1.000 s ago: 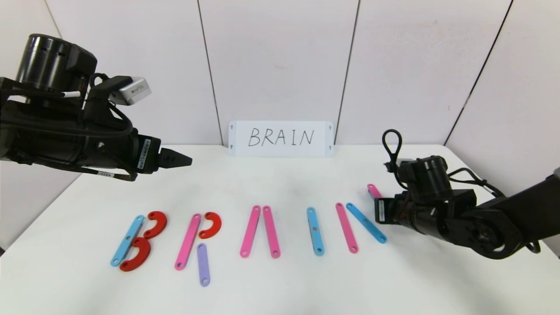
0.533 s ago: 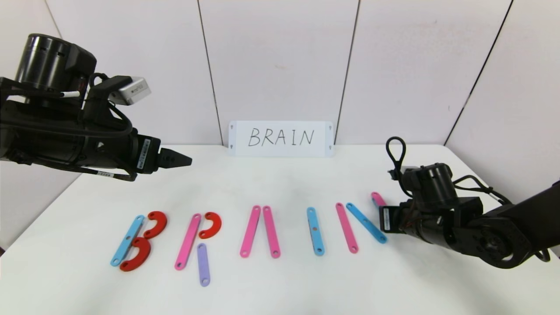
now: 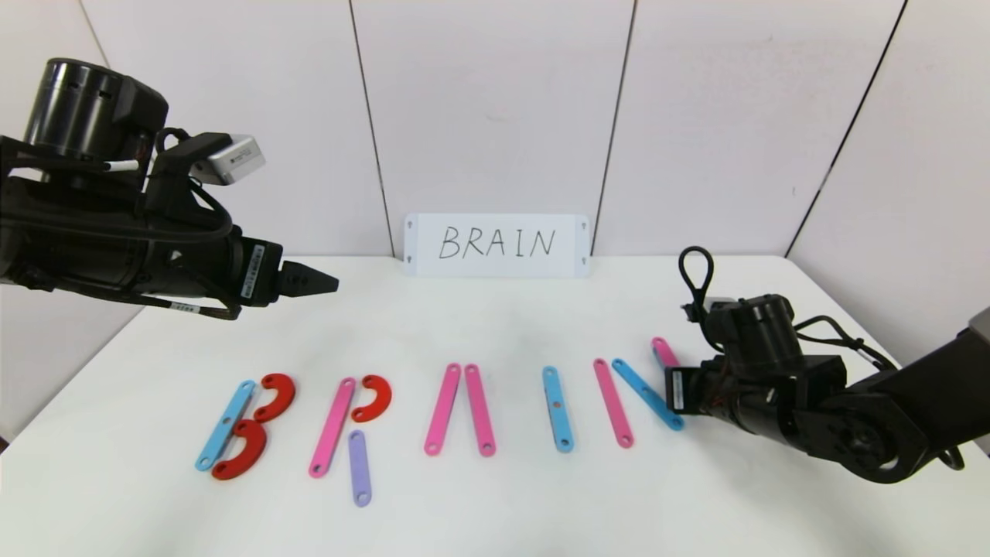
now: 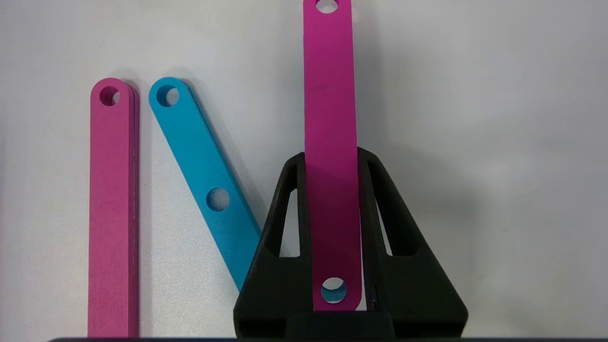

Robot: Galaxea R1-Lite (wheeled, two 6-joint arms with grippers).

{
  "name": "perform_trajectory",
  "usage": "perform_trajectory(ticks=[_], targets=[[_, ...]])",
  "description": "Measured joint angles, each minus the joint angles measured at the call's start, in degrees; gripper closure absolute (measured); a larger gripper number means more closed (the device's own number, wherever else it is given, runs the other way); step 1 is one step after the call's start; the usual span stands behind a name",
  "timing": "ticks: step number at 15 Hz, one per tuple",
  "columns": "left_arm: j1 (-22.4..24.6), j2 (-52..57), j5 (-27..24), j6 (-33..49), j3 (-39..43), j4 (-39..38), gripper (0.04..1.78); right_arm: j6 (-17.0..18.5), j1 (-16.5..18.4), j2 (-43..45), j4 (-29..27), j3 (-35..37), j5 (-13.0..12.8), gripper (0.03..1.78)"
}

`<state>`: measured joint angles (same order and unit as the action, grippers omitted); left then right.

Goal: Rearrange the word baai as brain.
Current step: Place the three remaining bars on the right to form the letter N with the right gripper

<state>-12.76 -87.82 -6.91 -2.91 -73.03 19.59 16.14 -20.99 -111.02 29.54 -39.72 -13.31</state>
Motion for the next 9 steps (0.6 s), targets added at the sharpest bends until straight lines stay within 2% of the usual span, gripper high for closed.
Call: perform_trajectory(ticks=[9], targets=[[0.0,0.2,-0.1,0.0,0.0,0.0,0.09,0.9,-0.8,0.2,0.1,1.0,-0.3,1.51]])
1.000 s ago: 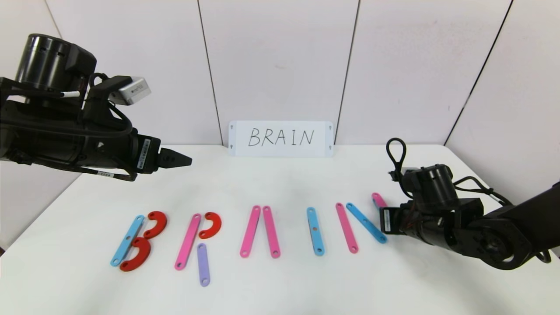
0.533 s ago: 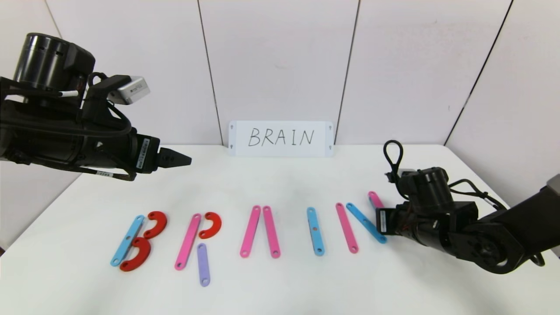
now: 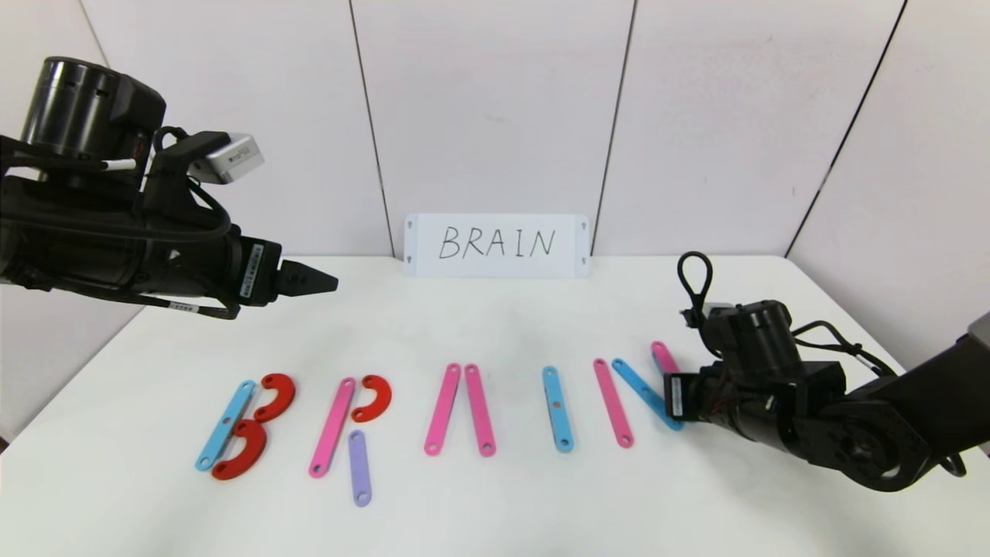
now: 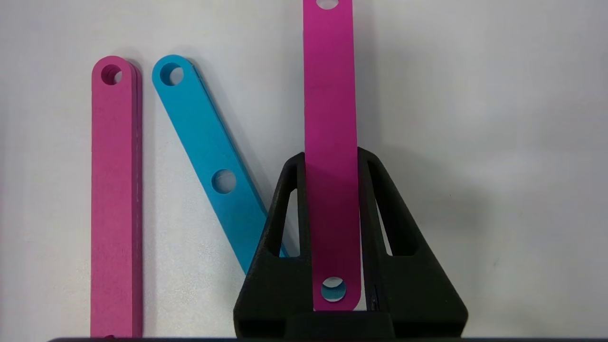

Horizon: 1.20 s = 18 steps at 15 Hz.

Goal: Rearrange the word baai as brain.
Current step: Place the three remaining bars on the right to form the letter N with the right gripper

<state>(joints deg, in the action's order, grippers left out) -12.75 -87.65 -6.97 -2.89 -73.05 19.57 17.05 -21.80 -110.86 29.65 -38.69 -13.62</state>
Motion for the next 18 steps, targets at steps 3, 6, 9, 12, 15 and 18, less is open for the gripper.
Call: perform_trajectory(ticks=[3,6,9,12,15,18], targets=[[0.0,0.0,0.0,0.0,0.0,0.0,0.09,0.0,0.0,0.0,0.0,0.0,-0.2,1.49],[0.0,0.0,0.0,0.0,0.0,0.0,0.09,0.1,0.1,0.0,0.0,0.0,-0.3,1.34],[0.0,0.1,0.0,0.0,0.0,0.0,0.09,0.0,0.2,0.0,0.0,0.0,-0.3,0.94],[-0.1,0.1,0.0,0.0,0.0,0.0,0.09,0.1,0.7,0.2,0.2,0.0,-0.3,0.44],[-0.1,0.1,0.0,0.0,0.0,0.0,0.09,0.2,0.9,1.3,1.4,0.0,0.0,0.14],[-0.1,0.1,0.0,0.0,0.0,0.0,0.09,0.2,1.0,2.0,1.4,-0.1,0.6,0.07]])
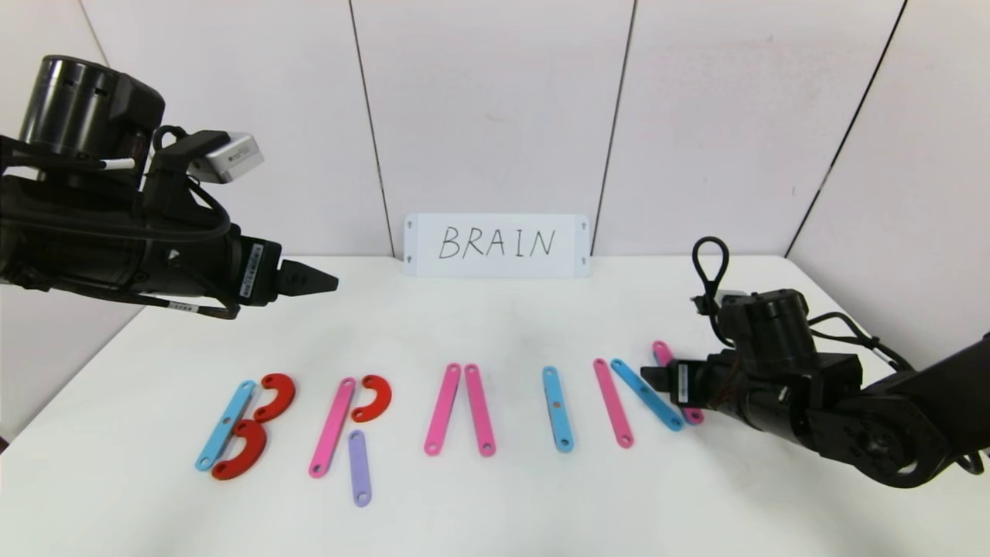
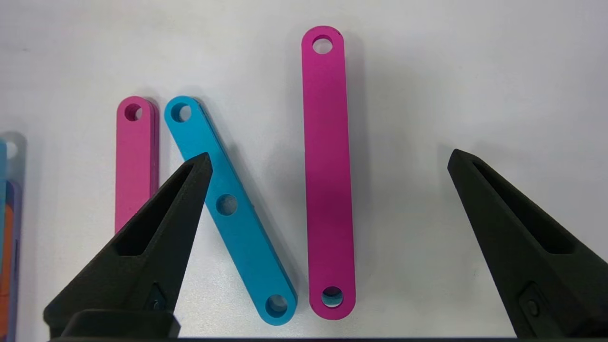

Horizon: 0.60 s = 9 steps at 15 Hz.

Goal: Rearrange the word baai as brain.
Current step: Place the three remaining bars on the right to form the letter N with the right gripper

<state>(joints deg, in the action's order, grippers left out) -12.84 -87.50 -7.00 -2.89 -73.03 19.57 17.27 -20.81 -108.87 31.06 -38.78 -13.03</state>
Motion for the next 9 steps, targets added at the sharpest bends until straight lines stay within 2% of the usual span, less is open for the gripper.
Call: perform_trajectory(ticks=[4,9], targets=[[0.0,0.1,0.0,0.0,0.0,0.0,0.09,-1.4,0.0,1.7,-0.1,-0.9,0.0,0.07],[0.0,0.9,0.1,0.0,0.2,0.0,0.09,-7.1,-0.1,7.5,-2.6,-2.8,1.7,0.07]])
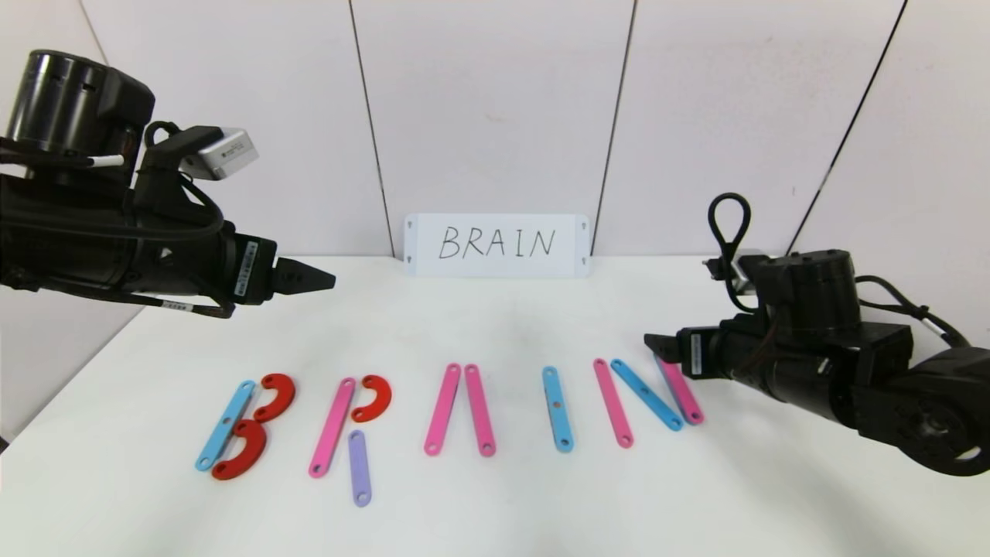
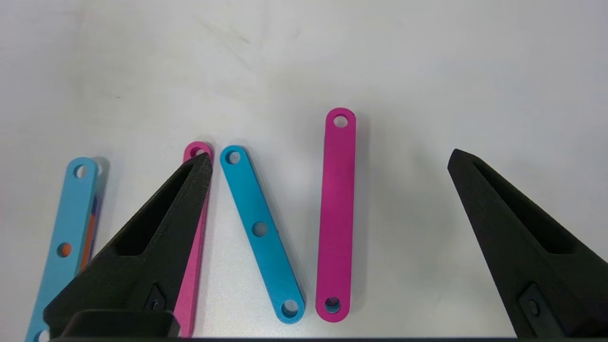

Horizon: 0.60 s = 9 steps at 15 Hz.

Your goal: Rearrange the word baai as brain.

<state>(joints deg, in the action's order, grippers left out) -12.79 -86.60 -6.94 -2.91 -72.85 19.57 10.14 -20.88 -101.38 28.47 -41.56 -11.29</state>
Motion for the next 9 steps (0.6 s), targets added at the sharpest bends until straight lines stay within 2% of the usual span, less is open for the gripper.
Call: perform_trajectory(ticks=[2,4,9], targets=[[0.0,1.5,0.0,0.0,0.4,0.2,0.09,-1.4,0.1,3.4,-1.9,-0.3,0.9,0.07],[-0.8,3.7,0.1,-0.4,1.8,0.1,0.09,-2.2,0.4,8.0,-6.4,-1.1,2.1,0.07],[-1.8,11.0,0.5,-1.3,6.8,0.1,0.09,-2.6,0.7,22.6,-23.6,-3.3,7.0,0.07]])
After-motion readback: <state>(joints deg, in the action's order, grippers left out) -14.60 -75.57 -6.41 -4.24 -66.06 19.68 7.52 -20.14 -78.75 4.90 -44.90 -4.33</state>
